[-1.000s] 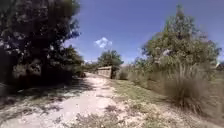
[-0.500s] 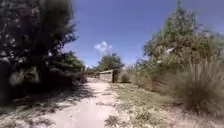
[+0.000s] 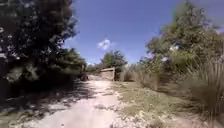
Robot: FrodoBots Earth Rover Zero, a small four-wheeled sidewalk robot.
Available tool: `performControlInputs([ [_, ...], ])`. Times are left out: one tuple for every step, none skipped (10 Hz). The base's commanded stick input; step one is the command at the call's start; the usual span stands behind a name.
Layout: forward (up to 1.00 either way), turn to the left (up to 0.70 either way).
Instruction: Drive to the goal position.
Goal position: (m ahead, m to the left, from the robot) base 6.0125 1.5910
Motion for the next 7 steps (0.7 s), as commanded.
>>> performControlInputs([
  [0.70, 0.00],
  [0.70, 0.00],
  [0.70, 0.00],
  [0.70, 0.00],
  [0.70, 0.00],
  [0.70, 0.00],
  [0.70, 0.00],
])
